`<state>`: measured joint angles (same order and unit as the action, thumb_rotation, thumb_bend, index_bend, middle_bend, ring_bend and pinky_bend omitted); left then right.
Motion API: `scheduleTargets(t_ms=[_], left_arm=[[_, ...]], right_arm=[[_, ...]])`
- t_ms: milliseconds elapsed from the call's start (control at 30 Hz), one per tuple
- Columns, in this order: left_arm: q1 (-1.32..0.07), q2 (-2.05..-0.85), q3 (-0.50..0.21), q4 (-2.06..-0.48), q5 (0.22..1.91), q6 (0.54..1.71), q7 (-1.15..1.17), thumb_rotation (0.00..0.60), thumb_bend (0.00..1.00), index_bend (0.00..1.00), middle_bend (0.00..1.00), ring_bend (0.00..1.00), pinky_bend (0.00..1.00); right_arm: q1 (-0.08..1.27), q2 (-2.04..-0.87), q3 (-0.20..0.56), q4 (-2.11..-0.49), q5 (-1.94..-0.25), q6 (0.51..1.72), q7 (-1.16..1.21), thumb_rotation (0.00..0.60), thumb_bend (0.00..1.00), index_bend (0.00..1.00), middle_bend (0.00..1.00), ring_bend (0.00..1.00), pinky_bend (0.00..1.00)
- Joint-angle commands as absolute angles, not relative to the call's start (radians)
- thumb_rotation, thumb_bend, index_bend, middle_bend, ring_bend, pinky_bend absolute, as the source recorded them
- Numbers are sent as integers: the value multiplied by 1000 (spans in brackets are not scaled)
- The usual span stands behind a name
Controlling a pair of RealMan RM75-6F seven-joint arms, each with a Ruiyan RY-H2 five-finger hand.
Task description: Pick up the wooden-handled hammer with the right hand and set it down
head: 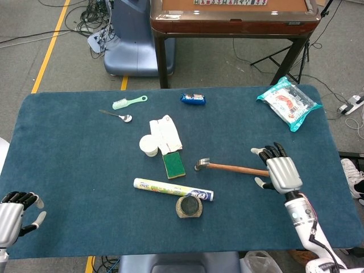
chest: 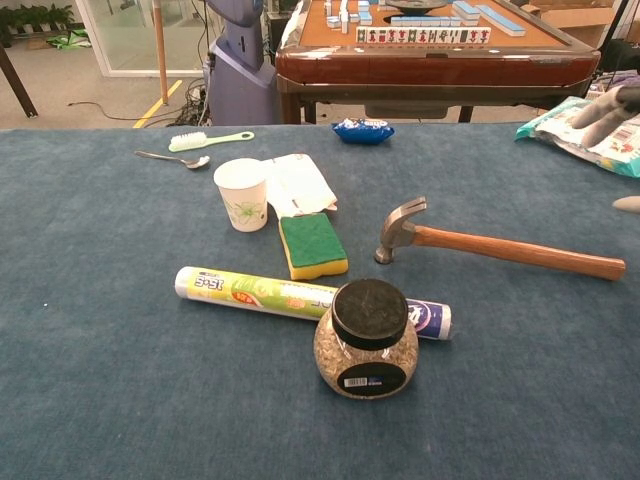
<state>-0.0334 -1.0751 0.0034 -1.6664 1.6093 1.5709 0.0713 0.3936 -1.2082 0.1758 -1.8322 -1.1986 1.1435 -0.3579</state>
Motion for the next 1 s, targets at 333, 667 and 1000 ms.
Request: scheduleTargets(t_ms=[333, 667, 1000], left_arm=[[-32, -1072, 5, -1664, 1615, 1575, 56, 600, 252, 558, 500, 378, 282], [-33, -1071, 2, -1662, 1606, 1571, 57, 600, 252, 558, 500, 378, 281], [-31, -1071, -1, -1660, 1603, 1574, 52, 600, 252, 558, 500, 378, 281]], right_arm=[[599, -1403, 225, -1642, -991, 954, -467, 600, 235, 346, 331, 130, 68], [703, -1517, 215, -1528, -871, 884, -519, 600, 263, 346, 354, 130, 68], [757, -1550, 198, -1485, -794, 862, -541, 600, 366, 348, 388, 139, 68]])
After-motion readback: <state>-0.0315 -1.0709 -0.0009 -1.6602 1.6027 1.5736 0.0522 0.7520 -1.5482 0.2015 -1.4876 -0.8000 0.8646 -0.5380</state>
